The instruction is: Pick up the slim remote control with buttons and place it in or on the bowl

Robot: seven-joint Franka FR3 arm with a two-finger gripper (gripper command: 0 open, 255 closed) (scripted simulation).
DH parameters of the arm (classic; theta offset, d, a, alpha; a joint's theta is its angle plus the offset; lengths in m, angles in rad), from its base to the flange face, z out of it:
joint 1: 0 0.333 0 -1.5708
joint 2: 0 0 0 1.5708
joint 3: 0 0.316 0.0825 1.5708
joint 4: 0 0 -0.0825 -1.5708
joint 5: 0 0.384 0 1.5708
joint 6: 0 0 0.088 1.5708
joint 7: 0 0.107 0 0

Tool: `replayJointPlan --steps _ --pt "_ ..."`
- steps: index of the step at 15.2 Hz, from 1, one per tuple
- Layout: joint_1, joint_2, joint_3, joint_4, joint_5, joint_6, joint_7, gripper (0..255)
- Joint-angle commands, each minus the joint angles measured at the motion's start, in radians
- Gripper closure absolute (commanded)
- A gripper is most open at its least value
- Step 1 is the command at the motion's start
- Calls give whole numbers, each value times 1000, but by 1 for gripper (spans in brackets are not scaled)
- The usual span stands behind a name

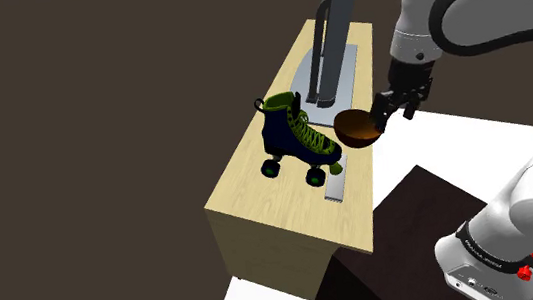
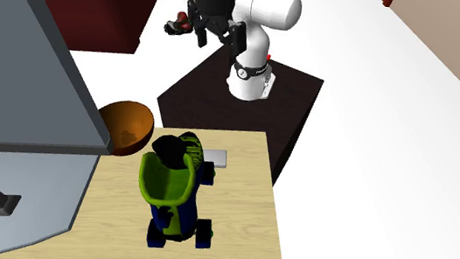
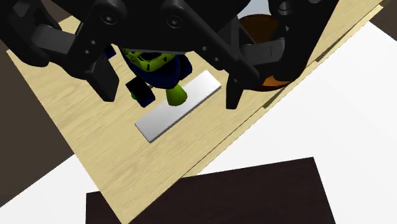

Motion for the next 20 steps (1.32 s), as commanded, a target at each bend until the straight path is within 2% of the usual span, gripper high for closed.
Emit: replayJointPlan --steps 1,8,14,17,19,20 --pt "-6 4 26 -62 27 82 63 0" --pt "-21 132 140 -209 124 402 280 0" --pt "-55 367 252 -256 176 724 476 0" --pt "-98 521 313 -250 154 892 597 0" --pt "-139 626 351 -237 98 993 698 0" --pt "-145 646 354 -237 82 1013 709 0"
